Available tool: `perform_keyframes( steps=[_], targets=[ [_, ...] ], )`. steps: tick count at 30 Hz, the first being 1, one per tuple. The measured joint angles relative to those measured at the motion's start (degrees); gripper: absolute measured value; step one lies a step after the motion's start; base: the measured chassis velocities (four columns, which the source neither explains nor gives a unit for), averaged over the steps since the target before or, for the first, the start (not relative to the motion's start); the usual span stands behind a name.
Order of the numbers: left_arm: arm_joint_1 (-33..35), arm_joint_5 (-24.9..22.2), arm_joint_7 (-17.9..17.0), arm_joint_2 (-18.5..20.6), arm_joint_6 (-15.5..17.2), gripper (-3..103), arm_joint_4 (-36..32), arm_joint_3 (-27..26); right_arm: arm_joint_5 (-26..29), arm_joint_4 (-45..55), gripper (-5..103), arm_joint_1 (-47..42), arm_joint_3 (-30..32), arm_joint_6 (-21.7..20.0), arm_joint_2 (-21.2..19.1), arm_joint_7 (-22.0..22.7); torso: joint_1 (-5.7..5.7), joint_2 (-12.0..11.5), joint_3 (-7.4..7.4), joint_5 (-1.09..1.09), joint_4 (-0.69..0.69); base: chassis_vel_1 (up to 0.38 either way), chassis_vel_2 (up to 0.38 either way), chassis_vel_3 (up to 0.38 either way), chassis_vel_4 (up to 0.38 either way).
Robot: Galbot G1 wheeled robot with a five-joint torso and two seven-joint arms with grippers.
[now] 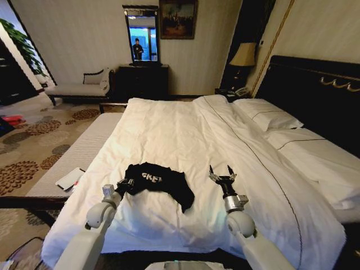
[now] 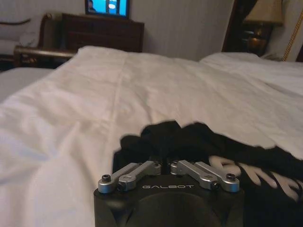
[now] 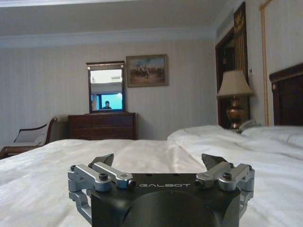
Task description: Fold the clothes on the bed.
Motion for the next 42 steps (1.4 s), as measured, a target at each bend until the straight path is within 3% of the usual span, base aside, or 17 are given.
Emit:
perform_keyframes(
  steps=[6, 15, 21, 27, 34, 42],
  targets=[
    [-1.4, -2.4, -0.2, 0.8, -0.2, 1, -1.9, -2.7, 5.7, 1.6, 100, 1.0, -3.9, -3.3, -0.8, 2.9, 0.0, 0.0, 0.0, 0.0, 0.0, 0.0, 0.0, 0.0, 0.0],
    [-8.4, -7.1, -1.3, 0.3, 0.5, 1, -4.5, -3.9, 25.8, 2.1, 100, 8.8, -15.2, -7.9, -4.9, 6.3, 0.01, 0.0, 0.01, 0.01, 0.0, 0.0, 0.0, 0.0, 0.0],
    [-10.9, -7.8, -1.4, -0.2, 0.6, 1, -4.4, -3.0, 32.7, 1.4, 100, 12.6, -19.7, -11.1, -7.9, 8.0, 0.01, 0.0, 0.01, 0.01, 0.0, 0.0, 0.0, 0.0, 0.0],
    [-11.8, -8.6, -1.7, -0.1, 0.8, 1, -5.8, -2.9, 37.4, 2.2, 100, 14.4, -21.8, -13.7, -9.4, 10.6, 0.01, 0.0, 0.0, 0.0, 0.0, 0.0, 0.0, 0.0, 0.0],
    [-12.7, -8.8, -2.0, 0.4, 1.5, 1, -5.4, -3.8, 37.2, 2.4, 100, 14.5, -23.8, -15.0, -9.8, 11.8, 0.01, 0.0, 0.0, 0.01, -0.01, 0.0, 0.0, 0.0, 0.0],
    [-12.3, -6.9, -2.1, 3.8, 2.0, 1, -1.9, -6.0, 36.2, 2.2, 100, 14.5, -26.1, -15.0, -9.4, 12.1, 0.01, 0.0, 0.0, 0.0, 0.02, 0.0, 0.0, 0.0, 0.0]
  ],
)
